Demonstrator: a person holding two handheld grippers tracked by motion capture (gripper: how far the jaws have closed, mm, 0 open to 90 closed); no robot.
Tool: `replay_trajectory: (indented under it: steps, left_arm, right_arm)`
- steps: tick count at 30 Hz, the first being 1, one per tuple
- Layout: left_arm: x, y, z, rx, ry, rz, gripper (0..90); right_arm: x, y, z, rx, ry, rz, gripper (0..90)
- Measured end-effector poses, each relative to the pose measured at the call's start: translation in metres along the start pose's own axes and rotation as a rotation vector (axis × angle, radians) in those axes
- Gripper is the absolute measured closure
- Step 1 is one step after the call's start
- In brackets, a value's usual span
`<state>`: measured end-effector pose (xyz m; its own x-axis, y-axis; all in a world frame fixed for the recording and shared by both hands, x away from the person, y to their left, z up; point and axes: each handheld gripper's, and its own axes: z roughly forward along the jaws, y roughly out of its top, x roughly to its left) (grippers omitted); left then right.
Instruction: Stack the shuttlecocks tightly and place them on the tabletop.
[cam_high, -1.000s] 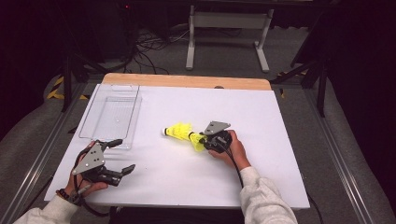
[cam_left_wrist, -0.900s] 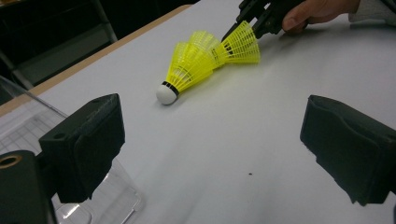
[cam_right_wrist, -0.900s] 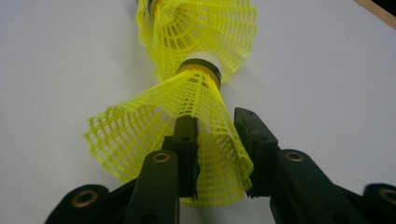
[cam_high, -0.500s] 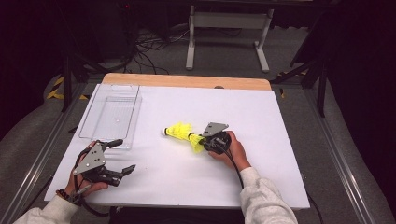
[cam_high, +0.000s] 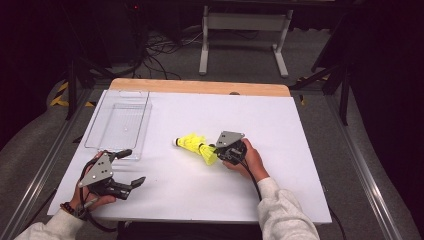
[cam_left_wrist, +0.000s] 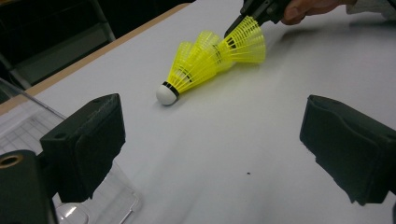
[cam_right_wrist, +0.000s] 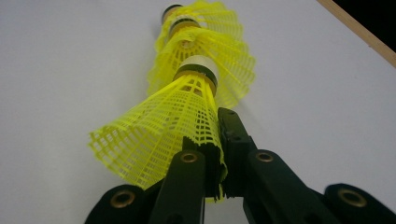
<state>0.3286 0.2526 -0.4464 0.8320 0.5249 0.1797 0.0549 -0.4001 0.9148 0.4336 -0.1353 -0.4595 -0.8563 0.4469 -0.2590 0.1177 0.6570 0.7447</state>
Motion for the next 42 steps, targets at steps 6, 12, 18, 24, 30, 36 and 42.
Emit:
replay_trajectory:
  steps: [6,12,18,24,30,36,42]
  left_arm:
    - [0.0,0.0,0.0,-0.001,0.001,-0.002,7.8]
    - [0.0,0.0,0.0,0.004,-0.003,0.002,7.8]
    - [0.0,0.0,-0.001,0.0,-0.003,0.002,7.8]
    - [0.0,0.0,-0.001,-0.001,0.0,0.001,7.9]
    - [-0.001,0.0,-0.002,-0.001,0.002,0.007,7.8]
    - [0.0,0.0,-0.004,-0.009,0.01,0.006,7.6]
    - [-0.001,0.001,-0.004,-0.009,0.009,0.012,7.5]
  right_arm:
    - [-0.005,0.002,0.012,0.023,-0.004,-0.029,83.9]
    - [-0.001,0.004,0.019,0.049,-0.048,-0.028,69.3]
    - [0.001,0.005,0.021,0.07,-0.091,-0.002,55.1]
    - [0.004,0.007,0.015,0.082,-0.138,0.015,35.9]
    - [0.005,0.006,-0.002,0.055,-0.159,0.087,27.1]
    - [0.014,0.001,-0.03,0.007,-0.128,0.145,33.9]
    - [0.031,0.002,-0.035,0.013,-0.119,0.136,38.0]
